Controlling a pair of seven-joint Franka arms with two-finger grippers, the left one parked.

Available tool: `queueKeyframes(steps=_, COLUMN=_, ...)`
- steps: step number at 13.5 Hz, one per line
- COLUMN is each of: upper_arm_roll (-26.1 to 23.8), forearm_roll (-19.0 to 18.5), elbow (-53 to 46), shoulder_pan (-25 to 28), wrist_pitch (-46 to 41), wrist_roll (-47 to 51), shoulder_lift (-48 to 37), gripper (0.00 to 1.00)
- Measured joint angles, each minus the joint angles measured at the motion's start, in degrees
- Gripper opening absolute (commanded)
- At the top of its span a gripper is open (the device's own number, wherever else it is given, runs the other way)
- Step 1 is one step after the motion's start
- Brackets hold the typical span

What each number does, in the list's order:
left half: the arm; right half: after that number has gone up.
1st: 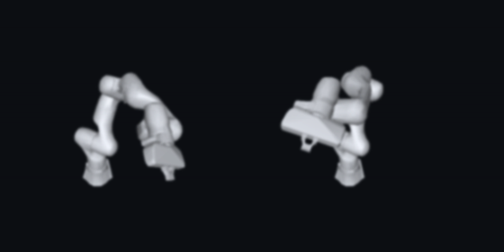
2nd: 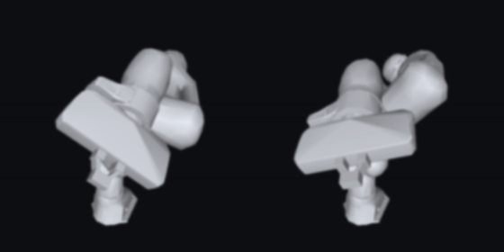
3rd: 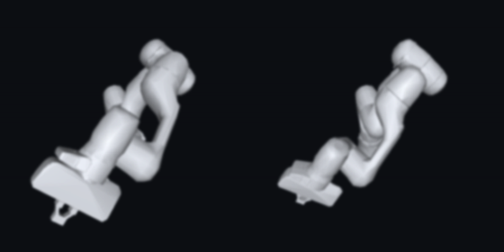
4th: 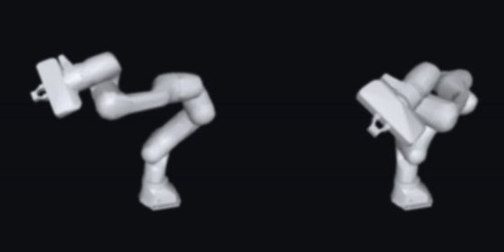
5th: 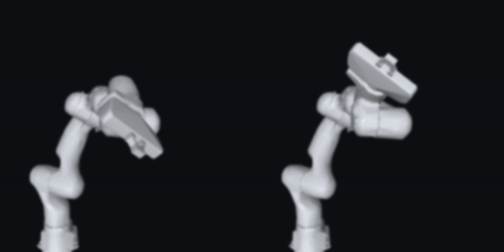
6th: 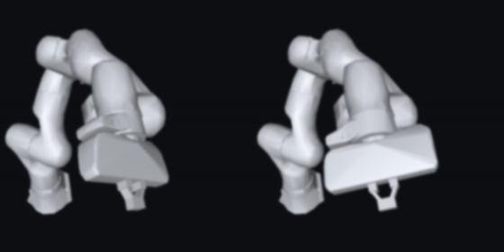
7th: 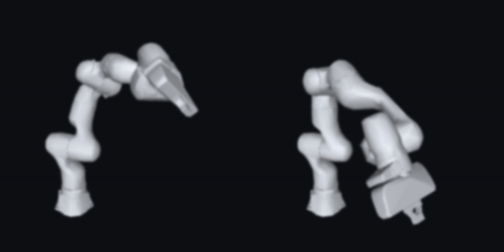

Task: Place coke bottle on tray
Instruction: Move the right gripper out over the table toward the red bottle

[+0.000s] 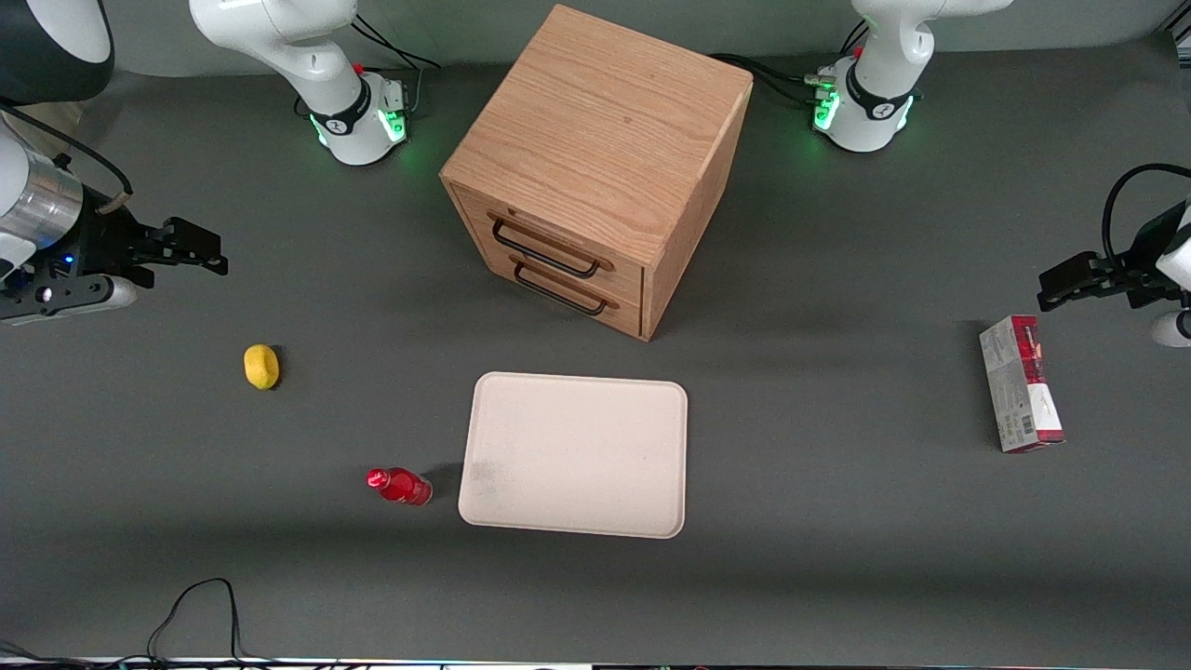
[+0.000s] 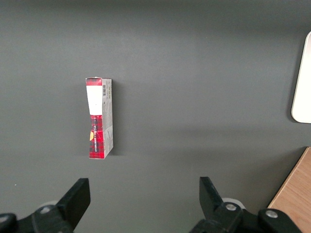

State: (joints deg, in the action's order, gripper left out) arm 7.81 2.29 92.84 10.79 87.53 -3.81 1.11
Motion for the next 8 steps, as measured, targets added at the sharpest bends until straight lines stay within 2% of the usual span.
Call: queueKeyframes(steps=8, upper_arm_roll=0.0, forearm_roll=0.0, elbow=-0.9, shoulder_pan=-0.1, wrist_pitch=-0.2, wrist_roll=0.0, shoulder_lift=0.7, gripper=1.0)
